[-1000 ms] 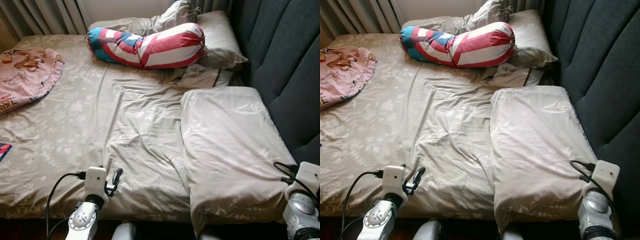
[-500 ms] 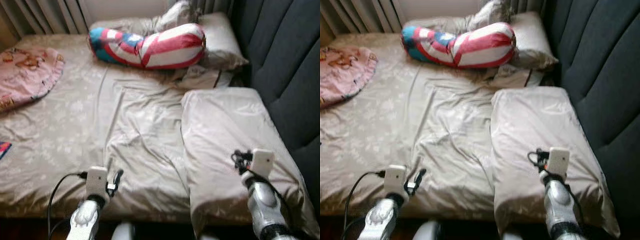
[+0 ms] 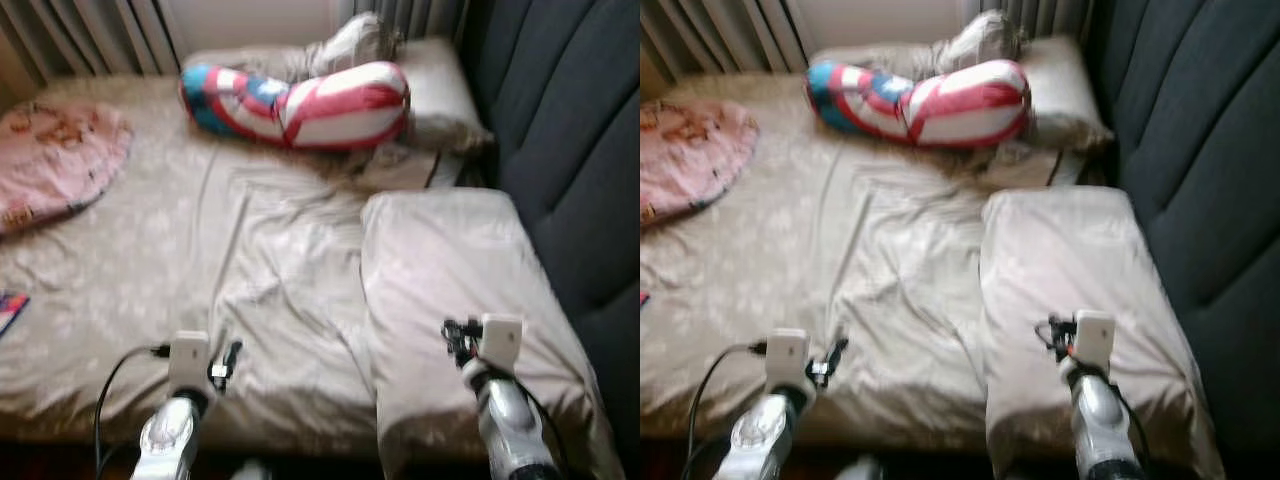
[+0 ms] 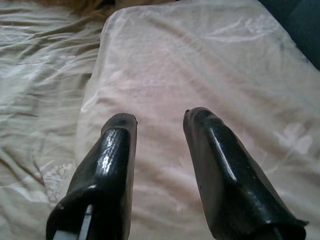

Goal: Clean up the room

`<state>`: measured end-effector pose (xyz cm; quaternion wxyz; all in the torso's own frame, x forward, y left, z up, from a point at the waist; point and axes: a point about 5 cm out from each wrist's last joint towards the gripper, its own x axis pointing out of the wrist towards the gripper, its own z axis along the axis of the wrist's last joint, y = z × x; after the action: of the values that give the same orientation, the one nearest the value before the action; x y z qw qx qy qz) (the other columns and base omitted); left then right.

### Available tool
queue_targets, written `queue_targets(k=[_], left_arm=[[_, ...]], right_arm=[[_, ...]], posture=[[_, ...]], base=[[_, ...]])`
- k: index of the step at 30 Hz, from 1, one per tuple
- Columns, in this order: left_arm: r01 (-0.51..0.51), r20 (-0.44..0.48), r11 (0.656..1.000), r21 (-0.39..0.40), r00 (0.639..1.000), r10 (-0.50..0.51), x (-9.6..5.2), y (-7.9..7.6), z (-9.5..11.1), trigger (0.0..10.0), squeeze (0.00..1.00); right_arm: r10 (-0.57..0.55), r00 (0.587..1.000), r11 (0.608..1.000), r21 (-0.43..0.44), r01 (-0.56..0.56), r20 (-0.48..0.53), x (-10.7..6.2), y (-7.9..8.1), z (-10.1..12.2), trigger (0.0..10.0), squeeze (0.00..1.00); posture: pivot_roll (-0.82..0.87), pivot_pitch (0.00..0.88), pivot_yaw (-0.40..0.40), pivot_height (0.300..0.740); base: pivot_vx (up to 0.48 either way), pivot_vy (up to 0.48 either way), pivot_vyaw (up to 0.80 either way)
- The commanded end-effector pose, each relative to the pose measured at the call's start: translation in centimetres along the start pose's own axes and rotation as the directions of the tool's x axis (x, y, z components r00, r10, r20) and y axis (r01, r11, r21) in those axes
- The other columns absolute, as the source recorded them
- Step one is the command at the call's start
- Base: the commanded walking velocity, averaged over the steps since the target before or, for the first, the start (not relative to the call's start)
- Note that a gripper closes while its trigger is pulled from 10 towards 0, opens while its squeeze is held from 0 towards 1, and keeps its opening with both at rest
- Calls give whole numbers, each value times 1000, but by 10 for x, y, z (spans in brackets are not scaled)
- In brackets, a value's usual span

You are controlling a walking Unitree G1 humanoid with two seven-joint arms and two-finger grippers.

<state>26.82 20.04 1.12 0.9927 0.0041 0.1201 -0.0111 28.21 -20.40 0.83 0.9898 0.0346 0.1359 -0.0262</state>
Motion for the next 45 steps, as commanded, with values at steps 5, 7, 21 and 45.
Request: queue_targets(k=[5,7,21,45], left_arm=[[-27,-185,999,-42,983,19,-5,2,-29,10000,0],[-37,-273,998,-42,962,24,-9,3,-43,10000,0],[-120,-542,993,17,833,110,-45,14,-91,10000,0],[-85,-551,993,79,826,114,-34,-3,-87,10000,0]], right_arm=[[10,986,1000,22,-6,-169,-14,4,-35,10000,0],[5,970,1000,21,1,-241,-20,5,-48,10000,0],[-74,895,994,40,102,-441,-50,-4,-89,10000,0],[-97,828,993,2,118,-553,-77,-2,-117,10000,0]], posture=[[-94,69,-14,740],[-99,59,-14,740],[-99,24,-23,740],[-100,0,-16,740]], base=[[0,0,0],[0,0,0],[0,0,0],[0,0,0]])
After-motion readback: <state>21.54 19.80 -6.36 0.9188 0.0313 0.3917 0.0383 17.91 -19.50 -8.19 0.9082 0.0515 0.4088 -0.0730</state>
